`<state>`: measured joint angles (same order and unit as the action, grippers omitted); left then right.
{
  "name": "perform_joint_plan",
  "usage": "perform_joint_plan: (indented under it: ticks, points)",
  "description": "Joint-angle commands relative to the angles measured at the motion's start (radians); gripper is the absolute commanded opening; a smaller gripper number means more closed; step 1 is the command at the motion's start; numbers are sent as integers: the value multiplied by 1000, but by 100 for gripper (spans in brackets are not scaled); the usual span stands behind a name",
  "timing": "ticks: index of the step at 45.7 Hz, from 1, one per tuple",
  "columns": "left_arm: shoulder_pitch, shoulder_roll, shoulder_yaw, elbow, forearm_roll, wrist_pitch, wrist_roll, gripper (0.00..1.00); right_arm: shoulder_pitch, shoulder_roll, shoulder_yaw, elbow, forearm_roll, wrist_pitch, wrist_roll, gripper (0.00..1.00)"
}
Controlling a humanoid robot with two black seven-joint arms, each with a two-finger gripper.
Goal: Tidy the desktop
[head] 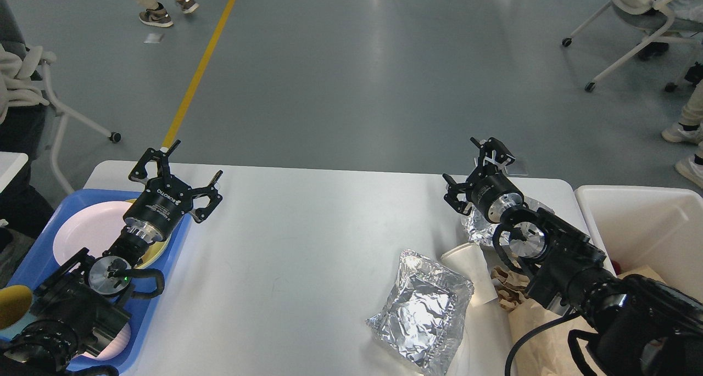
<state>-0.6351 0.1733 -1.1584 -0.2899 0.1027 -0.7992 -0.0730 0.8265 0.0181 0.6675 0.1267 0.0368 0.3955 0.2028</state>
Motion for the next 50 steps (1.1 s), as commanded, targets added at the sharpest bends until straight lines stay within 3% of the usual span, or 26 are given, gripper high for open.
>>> perform_joint_plan:
  ticks: [1, 16, 31, 41, 50]
  points:
    - [0, 0, 0, 0, 0, 0, -1, 97, 10, -10, 1, -1, -1, -6, -11, 100]
    - [0, 0, 0, 0, 0, 0, -1, 97, 37, -41, -2, -1, -3, -4, -13, 100]
    - [0, 0, 0, 0, 0, 0, -1, 97, 143, -208, -17, -10, -6, -6, -13, 100]
    - [0, 0, 0, 0, 0, 0, 1, 97, 253, -374, -229, -2, -3, 2, -13, 100]
    - [0, 0, -1, 0, 0, 0, -1, 97, 342, -398, -413, -4, -12, 0, -13, 100]
